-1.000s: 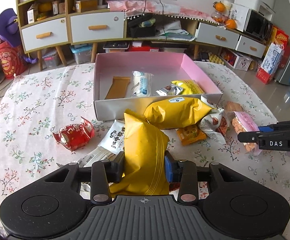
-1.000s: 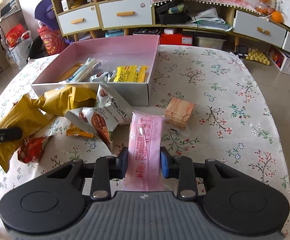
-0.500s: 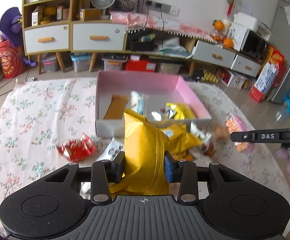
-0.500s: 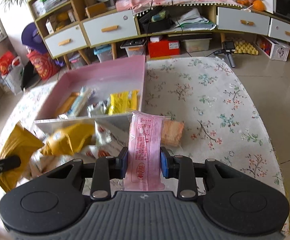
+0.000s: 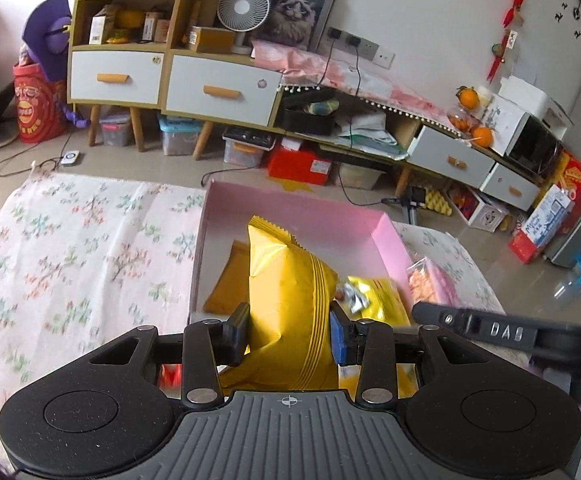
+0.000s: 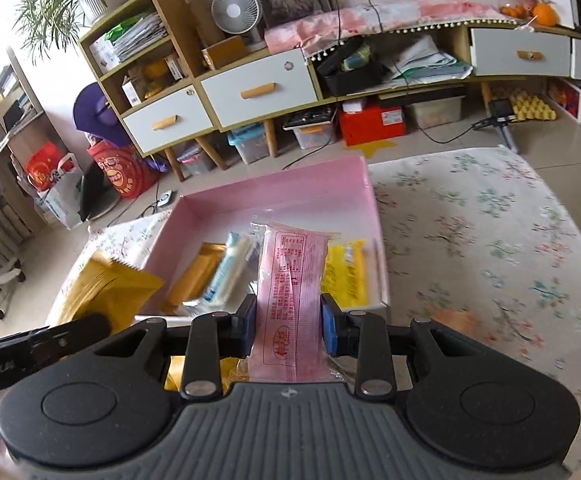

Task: Organize snacks
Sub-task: 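Grasp the yellow pillow pack with the left tool while the right tool grasps the pink wafer pack, then carry both packs into the pink box and open both tools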

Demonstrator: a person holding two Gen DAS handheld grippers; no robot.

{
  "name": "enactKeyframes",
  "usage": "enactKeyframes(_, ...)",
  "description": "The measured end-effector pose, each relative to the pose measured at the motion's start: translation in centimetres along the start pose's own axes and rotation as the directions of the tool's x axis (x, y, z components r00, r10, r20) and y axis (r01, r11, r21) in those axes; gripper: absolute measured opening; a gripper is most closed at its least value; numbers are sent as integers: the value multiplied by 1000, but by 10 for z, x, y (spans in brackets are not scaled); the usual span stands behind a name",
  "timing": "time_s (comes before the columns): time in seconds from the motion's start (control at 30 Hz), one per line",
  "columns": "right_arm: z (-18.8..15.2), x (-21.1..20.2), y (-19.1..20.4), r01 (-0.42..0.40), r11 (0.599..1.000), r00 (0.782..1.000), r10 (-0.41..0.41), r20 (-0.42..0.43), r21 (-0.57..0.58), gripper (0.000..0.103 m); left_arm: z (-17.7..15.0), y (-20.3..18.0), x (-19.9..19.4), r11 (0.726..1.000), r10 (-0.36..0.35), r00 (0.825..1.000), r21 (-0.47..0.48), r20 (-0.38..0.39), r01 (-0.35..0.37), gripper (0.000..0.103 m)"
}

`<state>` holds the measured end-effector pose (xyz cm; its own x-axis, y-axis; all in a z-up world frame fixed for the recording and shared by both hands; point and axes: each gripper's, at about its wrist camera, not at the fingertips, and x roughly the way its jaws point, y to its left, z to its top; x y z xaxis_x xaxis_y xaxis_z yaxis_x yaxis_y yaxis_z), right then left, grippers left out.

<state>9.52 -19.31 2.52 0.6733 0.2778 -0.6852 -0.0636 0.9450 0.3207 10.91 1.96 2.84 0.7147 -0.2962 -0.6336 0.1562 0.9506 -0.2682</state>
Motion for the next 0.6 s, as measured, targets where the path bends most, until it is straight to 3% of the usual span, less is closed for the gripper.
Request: enactKeyframes(0.6,36,67,-8,32,998,999,-33,8,60,29,49,14,112,998,54,998,21,-33,-53,37)
